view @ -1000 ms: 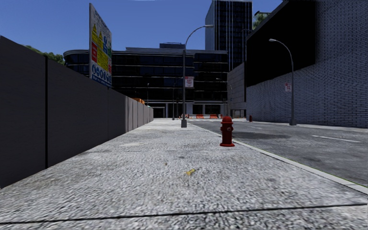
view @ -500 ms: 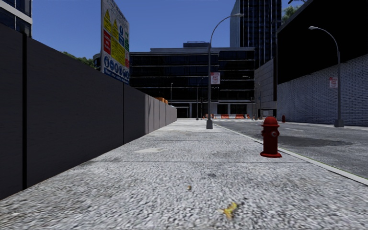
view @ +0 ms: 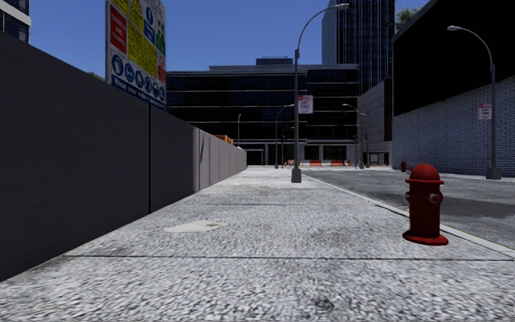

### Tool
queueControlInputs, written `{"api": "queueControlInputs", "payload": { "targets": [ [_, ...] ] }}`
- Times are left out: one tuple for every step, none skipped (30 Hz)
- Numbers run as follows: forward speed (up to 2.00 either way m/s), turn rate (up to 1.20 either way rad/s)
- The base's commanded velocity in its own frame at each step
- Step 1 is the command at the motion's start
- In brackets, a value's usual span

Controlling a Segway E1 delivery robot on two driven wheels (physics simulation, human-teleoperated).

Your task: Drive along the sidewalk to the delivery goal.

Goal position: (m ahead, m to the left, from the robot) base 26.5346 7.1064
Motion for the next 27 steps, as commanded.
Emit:
{"api": "queueControlInputs", "payload": {
  "targets": [
    [2.0, -0.04],
    [2.0, -0.04],
    [2.0, 0.0],
    [2.0, 0.0],
    [2.0, 0.0],
    [2.0, 0.0],
    [2.0, 0.0],
    [2.0, 0.0],
    [2.0, 0.0],
    [2.0, 0.0],
    [2.0, 0.0],
    [2.0, 0.0],
    [2.0, 0.0],
    [2.0, 0.0],
    [2.0, 0.0],
    [2.0, 0.0],
    [2.0, 0.0],
    [2.0, 0.0],
    [2.0, 0.0],
    [2.0, 0.0],
    [2.0, 0.0],
    [2.0, 0.0],
    [2.0, 0.0],
    [2.0, 0.0],
    [2.0, 0.0],
    [2.0, 0.0],
    [2.0, 0.0]
  ]
}}
